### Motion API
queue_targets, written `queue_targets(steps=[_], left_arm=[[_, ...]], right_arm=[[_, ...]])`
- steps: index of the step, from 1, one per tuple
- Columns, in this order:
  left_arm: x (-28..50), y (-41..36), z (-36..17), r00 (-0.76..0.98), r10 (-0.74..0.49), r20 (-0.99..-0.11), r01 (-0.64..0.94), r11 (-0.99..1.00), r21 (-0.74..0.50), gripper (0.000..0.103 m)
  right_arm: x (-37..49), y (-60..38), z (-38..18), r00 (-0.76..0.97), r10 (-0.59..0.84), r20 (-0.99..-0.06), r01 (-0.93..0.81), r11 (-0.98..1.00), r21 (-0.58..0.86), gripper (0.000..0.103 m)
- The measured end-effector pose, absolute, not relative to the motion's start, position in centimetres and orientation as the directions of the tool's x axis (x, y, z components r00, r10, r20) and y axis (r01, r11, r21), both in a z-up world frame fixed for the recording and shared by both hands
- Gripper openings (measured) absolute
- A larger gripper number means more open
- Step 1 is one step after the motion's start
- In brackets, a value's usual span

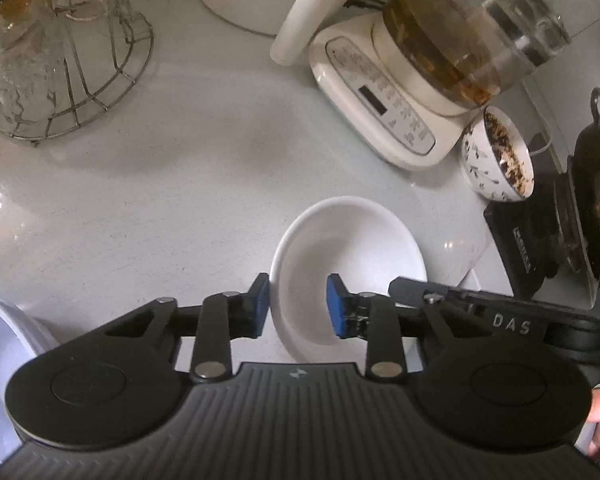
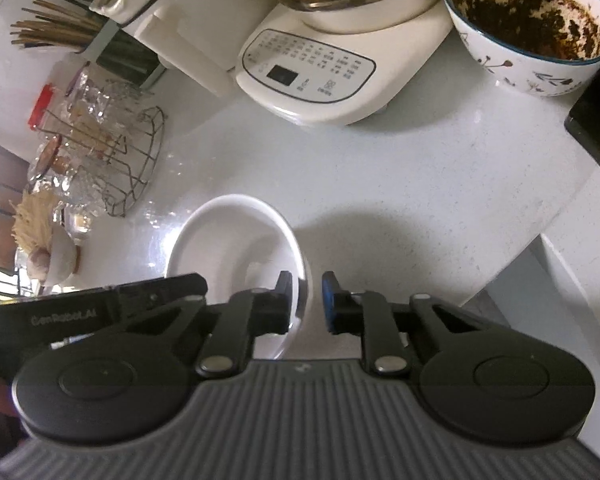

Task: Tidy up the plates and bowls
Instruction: 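Close the left gripper on the white bowl rim while the right gripper grips the opposite rim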

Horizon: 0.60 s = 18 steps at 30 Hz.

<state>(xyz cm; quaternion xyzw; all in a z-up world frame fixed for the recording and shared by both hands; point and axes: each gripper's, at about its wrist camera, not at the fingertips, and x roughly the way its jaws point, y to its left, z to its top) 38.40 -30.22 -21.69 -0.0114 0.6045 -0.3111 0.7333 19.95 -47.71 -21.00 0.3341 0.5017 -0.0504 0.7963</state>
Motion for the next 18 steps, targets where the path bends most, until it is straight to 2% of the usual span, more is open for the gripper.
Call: queue_targets(steps=[2,18], left_arm=[[38.4,-30.4,-21.7,0.077,-0.470,-0.879,0.440,0.807,-0.393,0.029],[38.1,-30.0,-20.5,0.125,-0.458,-0.880,0.417,0.830,-0.372,0.029]], right_arm=[[19.8,-47.6,-21.0,0.490,0.253,-0.834,0.413,0.775,0.478,0.014],[20.4,-48.0,-19.7,0.530,0.262,-0.807,0.366,0.787,0.496,0.014]])
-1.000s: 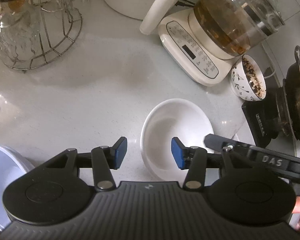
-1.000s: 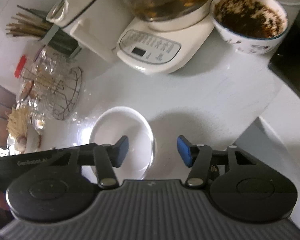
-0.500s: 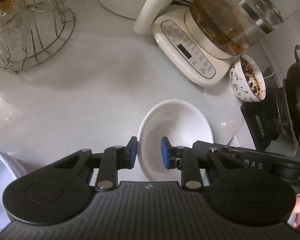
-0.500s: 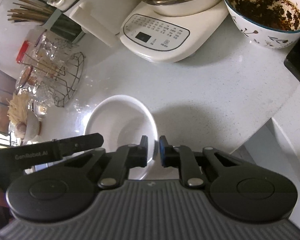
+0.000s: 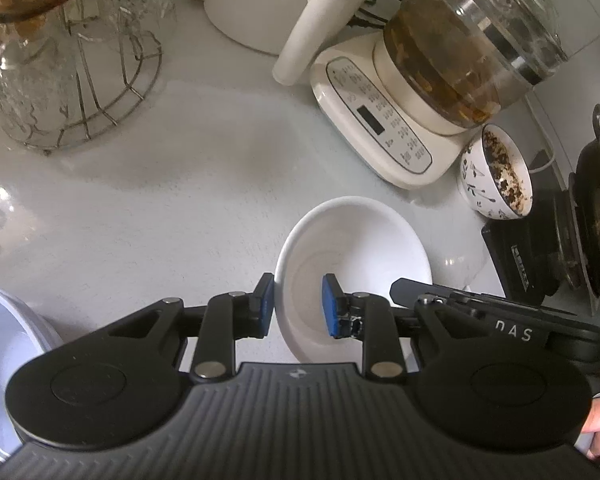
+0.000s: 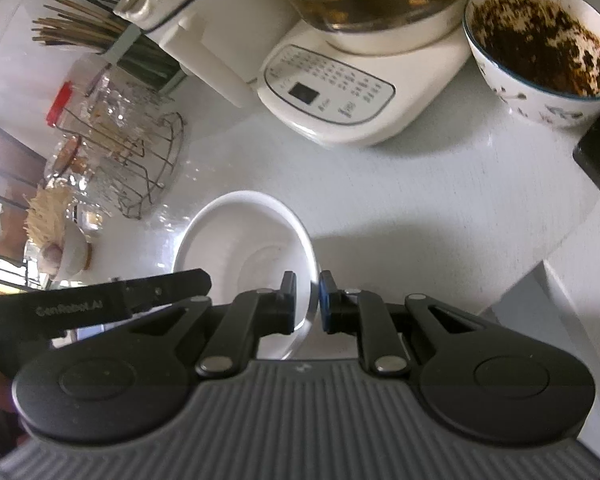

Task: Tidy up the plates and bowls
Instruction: 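Close the left gripper on the white bowl rim while the right gripper grips the opposite rim, then lift the white bowl and lower it into the nested blue bowls, then open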

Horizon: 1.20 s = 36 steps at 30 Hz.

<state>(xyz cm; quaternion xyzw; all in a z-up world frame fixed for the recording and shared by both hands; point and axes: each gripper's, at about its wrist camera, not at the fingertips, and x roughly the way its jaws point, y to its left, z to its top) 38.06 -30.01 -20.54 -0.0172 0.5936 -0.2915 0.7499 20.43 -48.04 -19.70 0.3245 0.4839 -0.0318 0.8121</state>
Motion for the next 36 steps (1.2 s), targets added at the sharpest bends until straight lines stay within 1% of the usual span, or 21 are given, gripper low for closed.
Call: queue_targets(steps=[3,8,11,18,36], left_arm=[[38.3,-29.9,-19.9,0.150,-0.456,-0.877,0.411,0.836,-0.364,0.024],[38.8,-29.4,-19.5,0.157,-0.451,-0.879,0.404,0.841,-0.360,0.012],[38.9,-28.9,-19.1,0.159,-0.456,-0.876,0.403,0.839,-0.364,0.009],[38.4,-27.5,-17.9,0.176,-0.468,-0.866,0.404,0.836,-0.370,0.008],[37.6,-20.0,-14.0,0.221,-0.486,-0.846,0.355,0.848,-0.394,0.008]], right_arm=[[20.8,-48.0,-19.3,0.539,0.259,-0.802,0.356,0.793,0.495,0.014],[21.1,-47.8,-18.9,0.547,0.257,-0.797,0.361,0.787,0.501,0.014],[21.0,-47.6,-18.5,0.553,0.253,-0.794,0.360,0.787,0.501,0.014],[20.4,-46.0,-17.4,0.566,0.236,-0.790,0.363,0.789,0.495,0.015],[21.6,-39.8,-12.9,0.573,0.236,-0.785,0.308,0.825,0.473,0.015]])
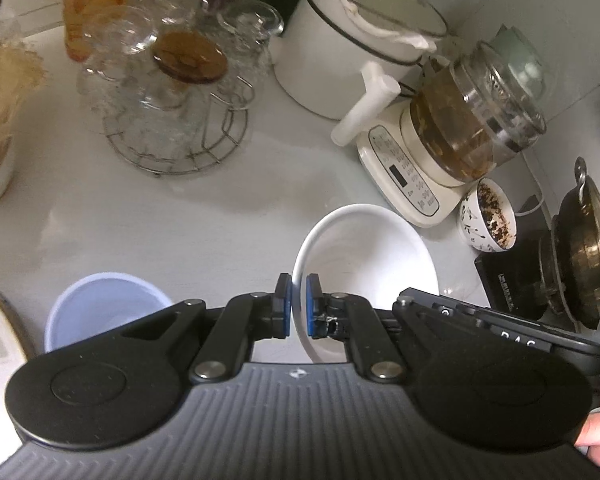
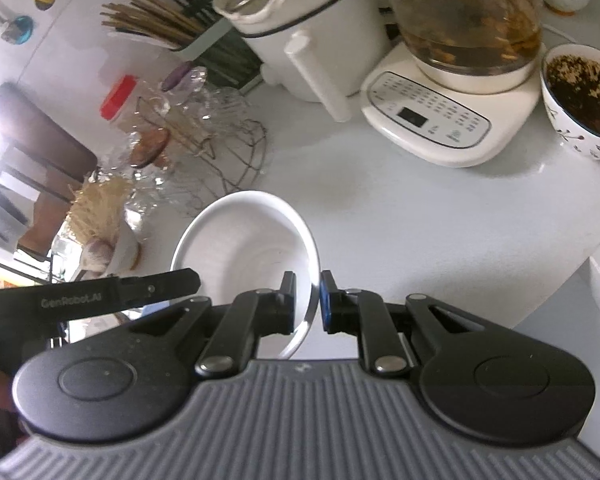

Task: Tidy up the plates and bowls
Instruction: 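Lift the white bowl and lower it into the nested blue bowls, then open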

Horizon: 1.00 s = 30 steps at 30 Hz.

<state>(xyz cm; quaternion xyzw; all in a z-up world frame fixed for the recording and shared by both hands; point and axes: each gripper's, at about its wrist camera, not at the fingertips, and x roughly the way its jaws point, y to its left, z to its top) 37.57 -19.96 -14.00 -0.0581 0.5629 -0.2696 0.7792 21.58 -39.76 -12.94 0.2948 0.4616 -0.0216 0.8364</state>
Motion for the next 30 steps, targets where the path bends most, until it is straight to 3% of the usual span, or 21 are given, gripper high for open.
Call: queue_targets(steps=[11,30], left_arm=[[36.8,-14.1,-9.7,0.304,-0.494,-0.814,0.296,0.862,-0.412,0.008],[33.5,-5.0,-11.6,0.389,-0.393,-0.833,-0.001,0.904,-0.427,0.009]], right_arm=[[23.3,-35.3,-9.6,0.556,0.285,-0.780,0.203,0.864,0.461,0.016],[26.9,-27.9,-10.5,0.428,0.394,-0.813,-0.021,0.904,0.427,0.017]])
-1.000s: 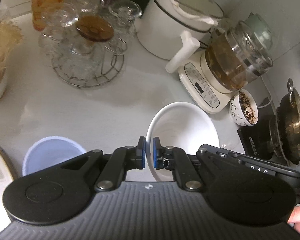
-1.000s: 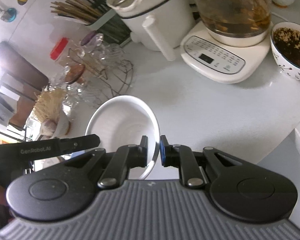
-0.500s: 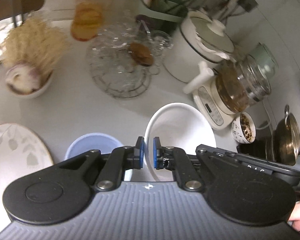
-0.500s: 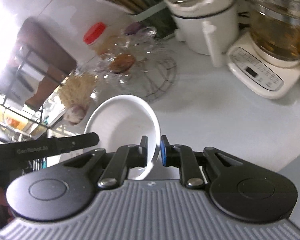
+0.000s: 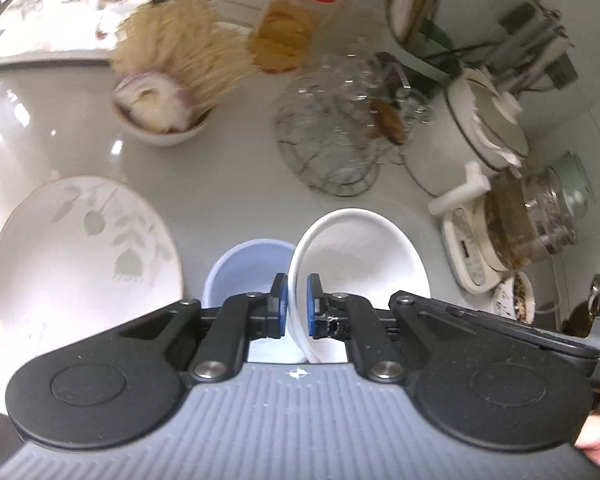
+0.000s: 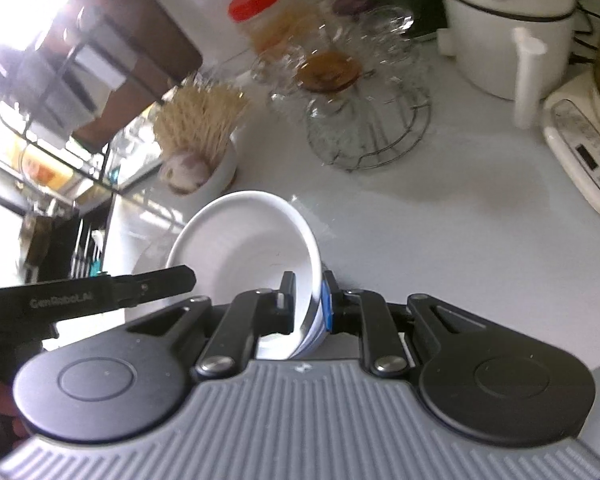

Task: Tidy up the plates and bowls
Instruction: 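Lift the white bowl and lower it into the nested blue bowls, then open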

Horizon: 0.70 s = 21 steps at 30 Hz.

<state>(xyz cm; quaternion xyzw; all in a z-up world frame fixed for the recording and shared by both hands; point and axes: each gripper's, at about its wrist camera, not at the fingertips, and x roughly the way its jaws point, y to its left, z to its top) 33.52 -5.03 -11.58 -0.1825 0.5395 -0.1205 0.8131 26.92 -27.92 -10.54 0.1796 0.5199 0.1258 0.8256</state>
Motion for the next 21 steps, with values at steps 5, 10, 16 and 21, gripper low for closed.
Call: queue_targets(steps=[5,10,16,21], left_arm=[[33.0,-3.6,-13.0,0.392,-0.368,-0.843,-0.058,0.905,-0.422,0.009],[33.1,-2.8,-14.2,0.401,-0.351,-0.846,-0.086,0.905,-0.416,0.009],[33.0,-2.6,-15.4,0.405,-0.340,-0.849,-0.096,0.907,-0.409,0.009],[32.8,-2.6,-16.4,0.405,-0.333,-0.851,-0.113,0.906,-0.408,0.009]], right_arm=[[27.7,-26.4,-11.5,0.408,0.397,-0.822,-0.055,0.909,0.412,0.017],[28.4,-25.6,-12.7,0.398,0.410,-0.821,-0.065,0.905,0.421,0.017],[28.2,-25.4,-13.6,0.390,0.414,-0.823,-0.073,0.905,0.420,0.017],[28.3,-25.2,-14.3,0.382,0.421,-0.823,-0.086,0.903,0.422,0.018]])
